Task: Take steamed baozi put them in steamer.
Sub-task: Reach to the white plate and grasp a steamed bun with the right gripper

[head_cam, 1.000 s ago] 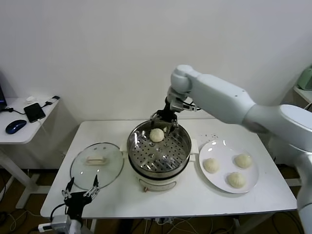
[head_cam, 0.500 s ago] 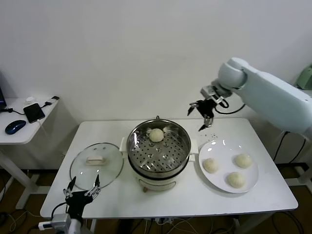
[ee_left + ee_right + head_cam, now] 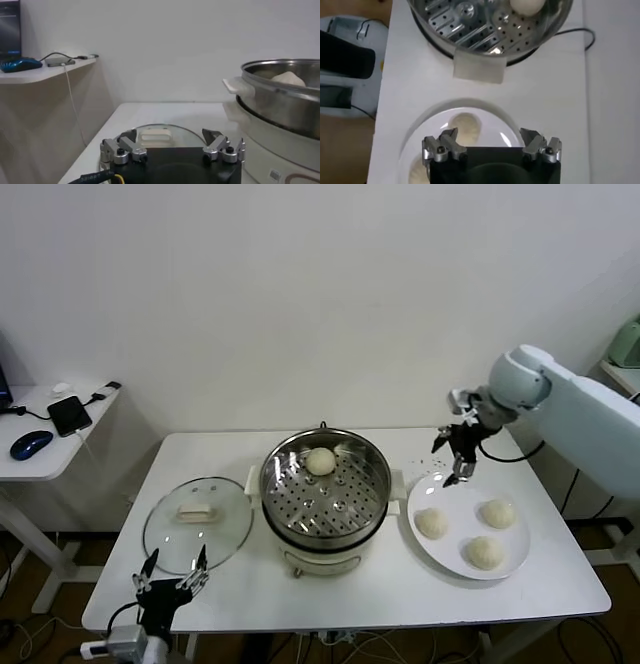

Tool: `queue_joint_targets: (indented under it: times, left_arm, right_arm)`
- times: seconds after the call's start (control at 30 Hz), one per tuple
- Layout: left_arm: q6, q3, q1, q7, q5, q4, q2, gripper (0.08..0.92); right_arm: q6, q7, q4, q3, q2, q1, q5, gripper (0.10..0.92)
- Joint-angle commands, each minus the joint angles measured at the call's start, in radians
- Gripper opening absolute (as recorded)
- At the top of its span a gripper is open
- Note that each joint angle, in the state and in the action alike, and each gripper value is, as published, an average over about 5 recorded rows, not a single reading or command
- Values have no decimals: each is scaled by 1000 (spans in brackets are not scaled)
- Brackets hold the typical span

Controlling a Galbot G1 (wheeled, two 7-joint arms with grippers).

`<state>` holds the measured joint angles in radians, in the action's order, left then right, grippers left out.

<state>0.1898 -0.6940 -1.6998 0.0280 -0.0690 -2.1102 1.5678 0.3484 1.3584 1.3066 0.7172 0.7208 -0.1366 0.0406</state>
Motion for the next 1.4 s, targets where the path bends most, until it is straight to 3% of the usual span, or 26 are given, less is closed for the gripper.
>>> queue_joint_targets:
  times: [0.03,0.37,1.4]
  left_arm:
    - [1,-1,-1,0,-2,2,2,823]
    - [1,-10,3,0,-3,14,2,823]
    - [3,-13,15,-1,0,39,4,823]
  right_arm:
    - [1,-11,-8,-78,3,161,98,823]
    - [-98,-26,-127,-148,97,250,208,823]
    - [-148,-66,-251,-156,183,280,263,823]
